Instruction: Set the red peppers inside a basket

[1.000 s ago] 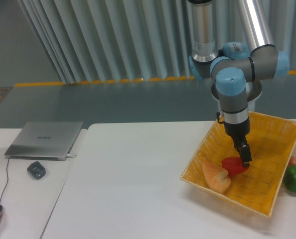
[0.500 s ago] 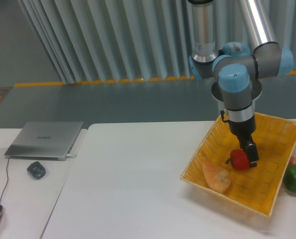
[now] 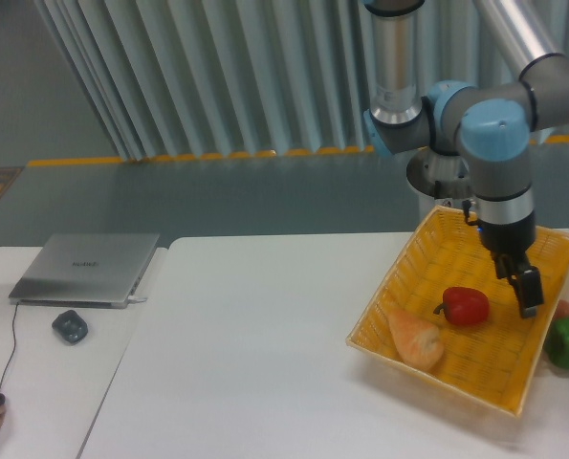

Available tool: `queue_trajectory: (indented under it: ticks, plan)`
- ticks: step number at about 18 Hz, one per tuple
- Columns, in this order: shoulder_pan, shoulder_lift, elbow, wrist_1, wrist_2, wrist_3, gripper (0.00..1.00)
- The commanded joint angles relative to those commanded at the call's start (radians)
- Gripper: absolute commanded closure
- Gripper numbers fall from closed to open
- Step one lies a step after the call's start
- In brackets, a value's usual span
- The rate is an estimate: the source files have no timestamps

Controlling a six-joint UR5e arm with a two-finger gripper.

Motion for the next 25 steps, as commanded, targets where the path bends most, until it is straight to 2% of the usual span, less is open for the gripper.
queue_trajectory:
  ticks: [5,12,25]
  plan:
    - [0.061,-0.028,0.025,-0.026,-0.006,0.117,0.00]
    - [0.152,-0.055,0.034,-0.022,-0.051,0.244,0.00]
    - [0.203,-0.072,0.034,-0.023,-0.055,0.281,0.00]
